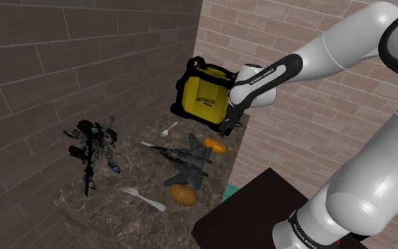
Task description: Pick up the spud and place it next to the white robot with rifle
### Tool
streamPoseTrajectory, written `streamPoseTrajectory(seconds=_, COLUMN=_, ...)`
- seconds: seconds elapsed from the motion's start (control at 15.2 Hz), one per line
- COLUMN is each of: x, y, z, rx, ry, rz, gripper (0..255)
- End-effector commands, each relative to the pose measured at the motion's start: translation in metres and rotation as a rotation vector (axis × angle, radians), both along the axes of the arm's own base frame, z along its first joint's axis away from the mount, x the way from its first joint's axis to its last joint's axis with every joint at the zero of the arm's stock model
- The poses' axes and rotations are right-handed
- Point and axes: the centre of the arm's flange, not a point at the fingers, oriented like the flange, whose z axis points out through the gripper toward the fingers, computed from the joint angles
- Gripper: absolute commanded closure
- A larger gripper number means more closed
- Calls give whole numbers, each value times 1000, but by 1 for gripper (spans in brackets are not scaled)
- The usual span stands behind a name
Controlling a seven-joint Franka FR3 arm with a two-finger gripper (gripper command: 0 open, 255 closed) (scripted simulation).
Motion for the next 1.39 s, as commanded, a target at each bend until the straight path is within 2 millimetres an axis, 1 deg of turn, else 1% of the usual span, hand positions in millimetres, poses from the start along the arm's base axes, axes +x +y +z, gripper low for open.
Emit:
streamPoseTrajectory(seconds=0.0, x=12, y=-7, z=-24, rx=-4, ry=-6, rz=24, gripper=0)
streamPoseTrajectory(seconds=0.66, x=83, y=-31, z=-129, rx=-20, ry=-31, rz=136, gripper=0)
streamPoseTrajectory(seconds=0.73, x=86, y=-32, z=-133, rx=-20, ry=-32, rz=141, gripper=0)
streamPoseTrajectory(seconds=1.12, x=88, y=-32, z=-164, rx=-20, ry=-32, rz=141, gripper=0)
streamPoseTrajectory(seconds=1.19, x=88, y=-33, z=-173, rx=-20, ry=-32, rz=141, gripper=0)
streamPoseTrajectory(seconds=1.32, x=88, y=-33, z=-173, rx=-20, ry=-32, rz=141, gripper=0)
